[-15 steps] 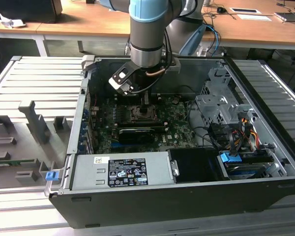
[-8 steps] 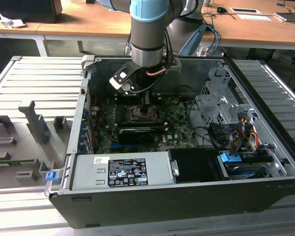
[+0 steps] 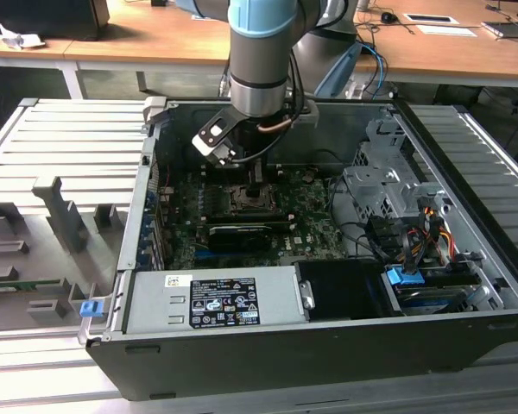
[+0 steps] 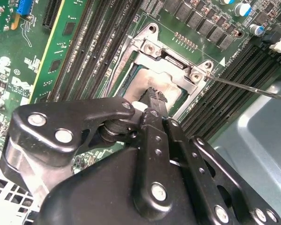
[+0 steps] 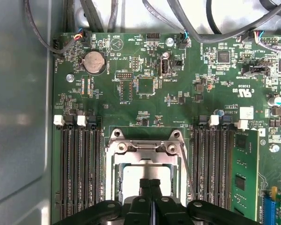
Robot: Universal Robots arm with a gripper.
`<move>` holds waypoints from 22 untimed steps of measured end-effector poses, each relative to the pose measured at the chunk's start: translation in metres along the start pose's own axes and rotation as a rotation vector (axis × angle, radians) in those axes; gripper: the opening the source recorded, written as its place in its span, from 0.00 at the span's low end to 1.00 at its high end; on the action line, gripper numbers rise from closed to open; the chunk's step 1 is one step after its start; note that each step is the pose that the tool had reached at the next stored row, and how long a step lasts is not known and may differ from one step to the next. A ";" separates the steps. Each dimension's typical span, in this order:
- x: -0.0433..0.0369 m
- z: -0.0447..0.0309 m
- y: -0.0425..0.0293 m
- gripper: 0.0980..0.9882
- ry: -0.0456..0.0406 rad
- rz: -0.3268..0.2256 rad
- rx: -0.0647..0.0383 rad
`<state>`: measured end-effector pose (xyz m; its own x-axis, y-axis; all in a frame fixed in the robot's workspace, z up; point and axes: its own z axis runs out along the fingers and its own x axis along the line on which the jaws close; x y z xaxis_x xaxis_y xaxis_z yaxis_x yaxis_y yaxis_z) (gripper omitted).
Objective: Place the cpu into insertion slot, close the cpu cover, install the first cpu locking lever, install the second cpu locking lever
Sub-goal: 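Install the first cpu locking lever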
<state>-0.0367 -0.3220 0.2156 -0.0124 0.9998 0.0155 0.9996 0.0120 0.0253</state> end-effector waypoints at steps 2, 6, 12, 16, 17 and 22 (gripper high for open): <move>0.0013 -0.0045 0.0001 0.01 -0.0053 0.000 0.000; 0.0021 -0.0214 0.0006 0.01 -0.0150 0.000 0.000; 0.0025 -0.0452 0.0001 0.01 -0.0171 -0.001 -0.002; 0.0025 -0.0451 0.0001 0.01 -0.0160 -0.047 -0.001; 0.0024 -0.0451 0.0001 0.01 -0.0158 -0.055 -0.001; 0.0025 -0.0451 0.0004 0.01 -0.0145 -0.104 -0.001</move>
<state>-0.0374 -0.3202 0.2607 -0.1156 0.9933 -0.0017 0.9929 0.1156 0.0270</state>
